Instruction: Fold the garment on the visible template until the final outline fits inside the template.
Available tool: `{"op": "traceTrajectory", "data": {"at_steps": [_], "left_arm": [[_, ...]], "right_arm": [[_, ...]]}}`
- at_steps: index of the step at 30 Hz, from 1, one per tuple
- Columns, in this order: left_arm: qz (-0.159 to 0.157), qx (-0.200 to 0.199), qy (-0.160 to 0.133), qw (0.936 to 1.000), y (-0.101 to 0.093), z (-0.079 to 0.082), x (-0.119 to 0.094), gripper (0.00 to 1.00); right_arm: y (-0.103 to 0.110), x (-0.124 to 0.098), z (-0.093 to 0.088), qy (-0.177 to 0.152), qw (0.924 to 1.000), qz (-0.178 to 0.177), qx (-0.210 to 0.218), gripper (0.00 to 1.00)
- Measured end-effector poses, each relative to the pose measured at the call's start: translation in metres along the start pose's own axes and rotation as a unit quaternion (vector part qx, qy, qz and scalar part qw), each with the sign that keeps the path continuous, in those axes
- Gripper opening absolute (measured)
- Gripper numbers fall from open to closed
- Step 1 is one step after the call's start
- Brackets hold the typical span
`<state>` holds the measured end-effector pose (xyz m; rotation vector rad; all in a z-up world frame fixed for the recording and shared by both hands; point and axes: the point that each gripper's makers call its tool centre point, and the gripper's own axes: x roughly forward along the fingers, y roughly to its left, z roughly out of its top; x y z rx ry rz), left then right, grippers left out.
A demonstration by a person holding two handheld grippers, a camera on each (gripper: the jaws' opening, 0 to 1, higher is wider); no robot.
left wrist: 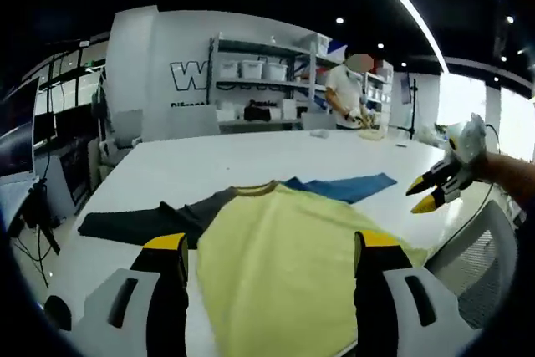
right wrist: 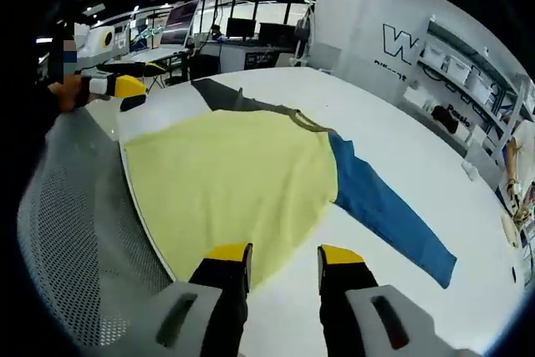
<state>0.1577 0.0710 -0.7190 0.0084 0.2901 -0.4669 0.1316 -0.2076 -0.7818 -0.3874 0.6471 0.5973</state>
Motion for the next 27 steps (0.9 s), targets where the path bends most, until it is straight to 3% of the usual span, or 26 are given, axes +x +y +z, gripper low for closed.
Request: {"op": "traceTrajectory", "data": {"at_steps": [4,6,13,15,18,23,27], "left_arm": [[0.005,0.015,-0.014,0.9998,0.007,0.012,0.015,0.76],[0.002,0.009,-0.013,0.9999,0.007,0.014,0.023,0.76],[-0.003,0.045,-0.006,0.9990,0.011,0.018,0.054,0.75],[0.004,0.029,-0.016,0.9994,0.021,0.024,0.063,0.74],[0.016,0.024,-0.008,0.9996,0.031,0.019,0.070,0.73],[0.005,0.018,0.008,0.9998,0.022,0.008,0.068,0.74],[-0.003,0.014,0.023,0.9996,0.019,0.000,0.068,0.74]], "right_arm": [[-0.018,0.002,0.008,-0.016,0.9994,-0.029,0.011,0.30],[-0.031,0.003,0.013,-0.022,0.9982,-0.054,0.015,0.29],[-0.081,0.006,0.020,-0.040,0.9915,-0.114,0.048,0.30],[-0.101,0.007,0.018,-0.035,0.9887,-0.136,0.053,0.30],[-0.120,0.006,0.018,-0.038,0.9850,-0.159,0.055,0.29],[-0.177,-0.004,-0.001,-0.031,0.9682,-0.231,0.090,0.29],[-0.218,-0.019,-0.031,-0.023,0.9445,-0.289,0.155,0.28]]}}
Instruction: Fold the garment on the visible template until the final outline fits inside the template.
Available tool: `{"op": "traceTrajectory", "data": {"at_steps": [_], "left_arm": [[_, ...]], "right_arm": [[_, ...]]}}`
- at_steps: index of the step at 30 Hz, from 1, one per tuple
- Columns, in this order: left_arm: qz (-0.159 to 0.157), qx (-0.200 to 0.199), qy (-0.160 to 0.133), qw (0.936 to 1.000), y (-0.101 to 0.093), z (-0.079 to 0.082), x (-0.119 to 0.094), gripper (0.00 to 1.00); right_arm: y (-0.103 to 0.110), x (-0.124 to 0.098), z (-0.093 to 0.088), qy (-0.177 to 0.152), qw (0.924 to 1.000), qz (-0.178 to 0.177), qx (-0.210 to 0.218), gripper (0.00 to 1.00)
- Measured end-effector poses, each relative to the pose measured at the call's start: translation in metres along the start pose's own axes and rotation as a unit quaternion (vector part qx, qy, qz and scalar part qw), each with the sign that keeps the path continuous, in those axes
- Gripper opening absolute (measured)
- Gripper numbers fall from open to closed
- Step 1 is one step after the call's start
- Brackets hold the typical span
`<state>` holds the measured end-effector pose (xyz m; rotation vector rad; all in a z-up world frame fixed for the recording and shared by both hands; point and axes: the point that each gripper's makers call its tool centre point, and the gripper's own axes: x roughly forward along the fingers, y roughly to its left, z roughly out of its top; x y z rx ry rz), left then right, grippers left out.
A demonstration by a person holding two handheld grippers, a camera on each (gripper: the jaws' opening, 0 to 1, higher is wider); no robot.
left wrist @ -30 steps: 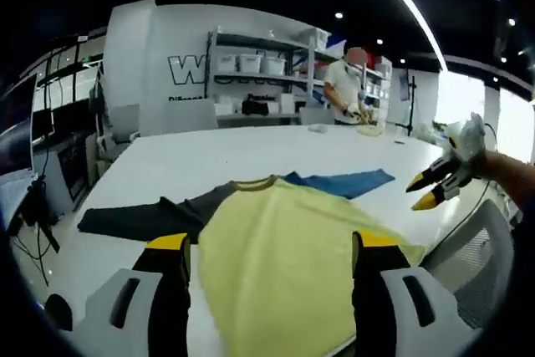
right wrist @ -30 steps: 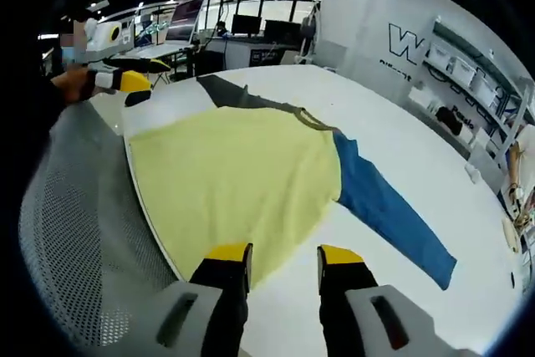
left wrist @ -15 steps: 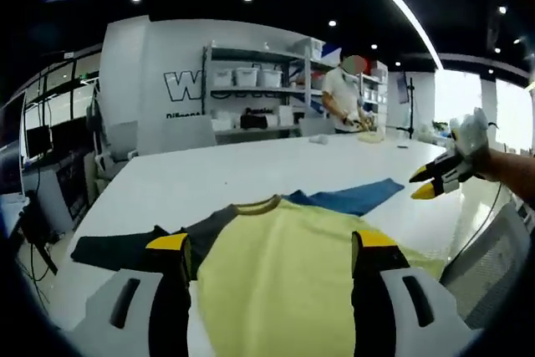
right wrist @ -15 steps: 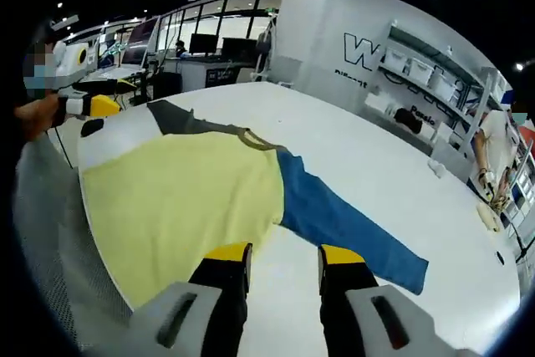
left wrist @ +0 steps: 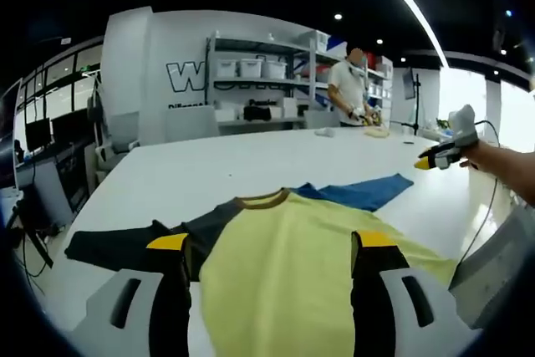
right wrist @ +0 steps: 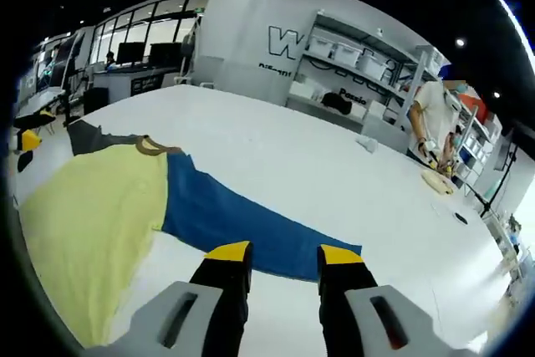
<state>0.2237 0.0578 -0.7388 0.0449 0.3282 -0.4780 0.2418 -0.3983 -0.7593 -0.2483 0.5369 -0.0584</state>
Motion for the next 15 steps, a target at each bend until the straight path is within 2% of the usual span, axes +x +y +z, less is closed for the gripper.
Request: {"op": "traceTrajectory", "data": {"at_steps": [2,3,4,6,11,15], "left_arm": [[-0.002,-0.004,0.008,1.0000,-0.001,-0.004,0.001,0.75],[-0.003,-0.006,0.013,0.9999,-0.002,-0.006,0.001,0.74],[-0.007,-0.008,0.020,0.9997,-0.004,-0.010,0.002,0.74],[-0.011,-0.004,0.028,0.9996,-0.006,-0.014,0.003,0.74],[-0.017,-0.004,0.049,0.9987,-0.009,-0.025,0.006,0.74],[-0.015,-0.009,0.060,0.9980,-0.005,-0.030,0.007,0.74]], "right_arm": [[-0.022,0.005,-0.011,0.011,0.9988,-0.032,0.037,0.29],[-0.025,0.006,-0.013,0.012,0.9984,-0.036,0.042,0.29],[-0.036,0.011,-0.021,0.022,0.9965,-0.049,0.064,0.28],[-0.046,0.019,-0.030,0.035,0.9948,-0.064,0.071,0.28],[-0.057,0.044,-0.051,0.066,0.9915,-0.077,0.080,0.26],[-0.062,0.061,-0.059,0.078,0.9890,-0.077,0.099,0.25]]}}
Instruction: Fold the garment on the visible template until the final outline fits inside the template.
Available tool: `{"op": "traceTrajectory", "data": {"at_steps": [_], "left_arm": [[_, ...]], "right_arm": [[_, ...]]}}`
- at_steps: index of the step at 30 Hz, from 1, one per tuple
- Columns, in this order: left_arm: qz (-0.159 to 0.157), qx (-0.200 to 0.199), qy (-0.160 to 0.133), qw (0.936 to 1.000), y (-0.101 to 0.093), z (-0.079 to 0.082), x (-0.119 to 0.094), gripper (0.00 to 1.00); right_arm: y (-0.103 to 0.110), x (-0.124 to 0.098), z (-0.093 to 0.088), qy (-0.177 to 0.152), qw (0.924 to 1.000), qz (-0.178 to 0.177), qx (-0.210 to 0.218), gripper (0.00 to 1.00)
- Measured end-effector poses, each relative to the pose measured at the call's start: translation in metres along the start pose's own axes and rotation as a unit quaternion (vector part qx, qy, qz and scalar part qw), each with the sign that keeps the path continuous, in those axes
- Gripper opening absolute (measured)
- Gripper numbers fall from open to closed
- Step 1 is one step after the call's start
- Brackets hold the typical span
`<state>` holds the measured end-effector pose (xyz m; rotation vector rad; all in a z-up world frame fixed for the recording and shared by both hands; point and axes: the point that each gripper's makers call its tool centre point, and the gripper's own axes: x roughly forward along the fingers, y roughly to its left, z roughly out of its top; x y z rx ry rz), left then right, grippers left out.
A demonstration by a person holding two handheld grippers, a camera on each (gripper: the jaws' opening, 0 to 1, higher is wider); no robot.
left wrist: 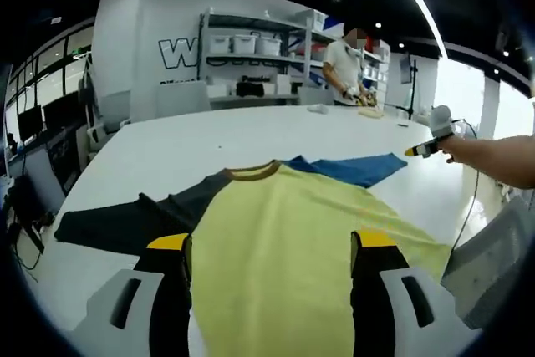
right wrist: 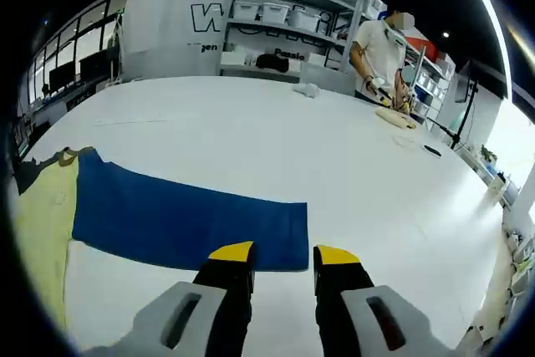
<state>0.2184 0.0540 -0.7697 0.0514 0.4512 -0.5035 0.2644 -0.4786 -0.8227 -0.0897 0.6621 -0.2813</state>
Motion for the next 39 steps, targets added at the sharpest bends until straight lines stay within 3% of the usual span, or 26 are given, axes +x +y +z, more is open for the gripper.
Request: {"op": "traceTrajectory", "data": {"at_steps": [8,17,23,27,31,33,36,39], "left_arm": [[0.011,-0.010,0.012,0.9998,0.009,-0.006,0.001,0.73],[0.013,-0.020,0.022,0.9995,0.012,-0.011,0.001,0.71],[0.013,-0.022,0.024,0.9994,0.013,-0.013,0.001,0.70],[0.012,-0.022,0.025,0.9994,0.012,-0.013,0.001,0.69],[0.012,-0.020,0.025,0.9994,0.012,-0.013,0.000,0.69],[0.012,-0.021,0.025,0.9994,0.013,-0.013,0.000,0.68],[0.009,-0.021,0.029,0.9993,0.012,-0.015,0.000,0.68],[0.004,-0.017,0.032,0.9993,0.009,-0.016,0.002,0.67]], "right_arm": [[-0.003,0.027,-0.005,0.021,0.9995,-0.003,0.023,0.25],[-0.005,0.040,-0.012,0.035,0.9989,-0.008,0.028,0.26],[-0.009,0.040,-0.015,0.034,0.9988,-0.004,0.035,0.26],[-0.001,0.038,-0.016,0.029,0.9979,0.014,0.056,0.16],[-0.001,0.038,-0.016,0.025,0.9972,0.015,0.069,0.15],[-0.001,0.039,-0.015,0.027,0.9973,0.016,0.066,0.17],[-0.008,0.039,-0.010,0.012,0.9973,0.003,0.072,0.32],[-0.014,0.035,-0.012,0.012,0.9963,-0.004,0.085,0.24]]}}
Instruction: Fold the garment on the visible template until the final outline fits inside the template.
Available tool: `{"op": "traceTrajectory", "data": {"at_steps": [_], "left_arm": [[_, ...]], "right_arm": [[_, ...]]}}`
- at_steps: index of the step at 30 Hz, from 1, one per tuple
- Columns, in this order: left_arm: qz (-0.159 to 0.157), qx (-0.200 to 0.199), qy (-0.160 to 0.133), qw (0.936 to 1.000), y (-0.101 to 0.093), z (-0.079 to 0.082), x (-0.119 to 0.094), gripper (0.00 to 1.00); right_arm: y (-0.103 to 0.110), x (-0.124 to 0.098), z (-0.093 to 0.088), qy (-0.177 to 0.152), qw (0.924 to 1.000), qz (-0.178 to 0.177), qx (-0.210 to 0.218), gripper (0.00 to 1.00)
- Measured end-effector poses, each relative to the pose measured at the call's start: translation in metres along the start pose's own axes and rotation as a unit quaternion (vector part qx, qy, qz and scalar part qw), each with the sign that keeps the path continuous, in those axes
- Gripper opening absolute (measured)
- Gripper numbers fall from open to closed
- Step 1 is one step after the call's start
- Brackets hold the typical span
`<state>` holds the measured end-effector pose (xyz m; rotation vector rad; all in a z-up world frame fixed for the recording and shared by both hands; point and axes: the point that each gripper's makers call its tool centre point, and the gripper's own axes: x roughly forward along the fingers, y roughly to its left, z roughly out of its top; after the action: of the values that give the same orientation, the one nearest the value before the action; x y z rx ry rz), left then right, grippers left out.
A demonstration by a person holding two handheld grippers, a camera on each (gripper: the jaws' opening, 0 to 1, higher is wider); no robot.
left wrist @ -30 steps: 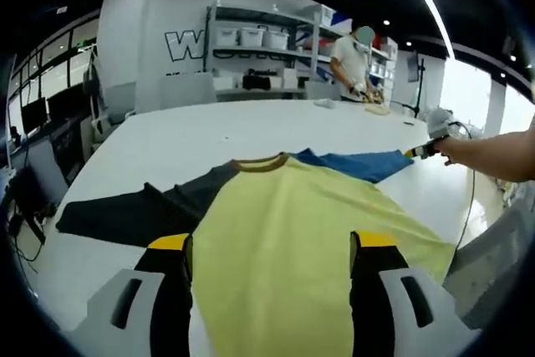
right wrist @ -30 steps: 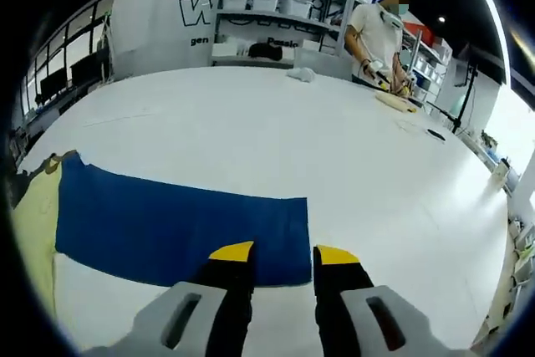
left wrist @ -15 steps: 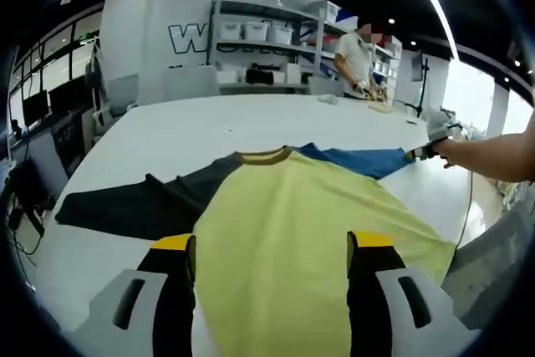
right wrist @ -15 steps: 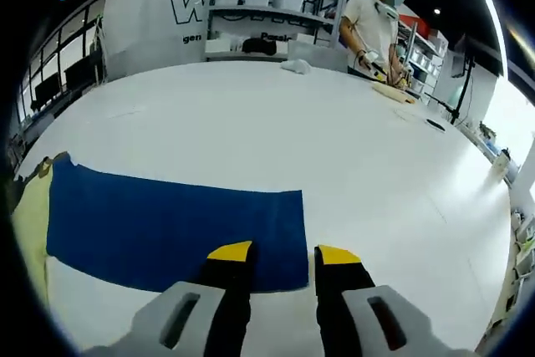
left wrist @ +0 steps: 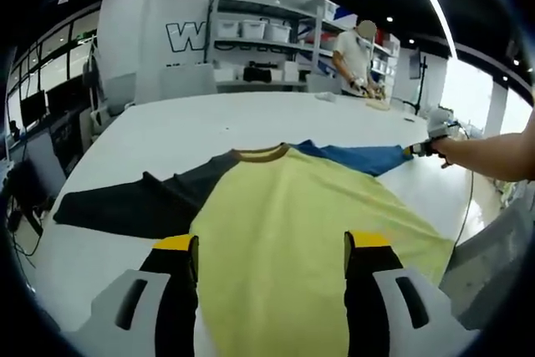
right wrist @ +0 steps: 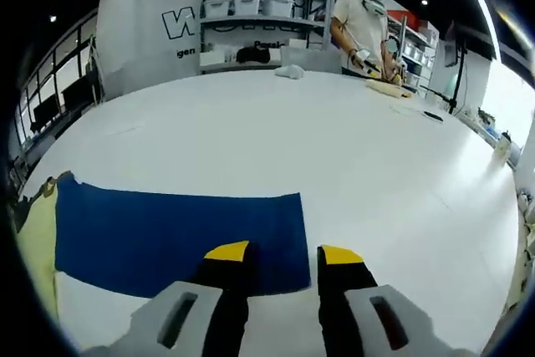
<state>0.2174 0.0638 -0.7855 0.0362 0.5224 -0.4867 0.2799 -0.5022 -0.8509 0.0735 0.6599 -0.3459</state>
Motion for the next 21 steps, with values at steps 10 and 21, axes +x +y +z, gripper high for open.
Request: {"op": "traceTrajectory", "data": {"at_steps": [10,21], "left_arm": [[0.000,-0.002,0.004,1.0000,0.001,-0.002,0.000,0.64],[0.000,0.002,0.011,0.9999,0.000,-0.006,0.001,0.63]], "right_arm": [[0.011,-0.006,-0.006,0.003,0.9999,0.017,0.001,0.14],[0.015,0.001,-0.007,0.006,0.9995,0.027,-0.016,0.00]]}}
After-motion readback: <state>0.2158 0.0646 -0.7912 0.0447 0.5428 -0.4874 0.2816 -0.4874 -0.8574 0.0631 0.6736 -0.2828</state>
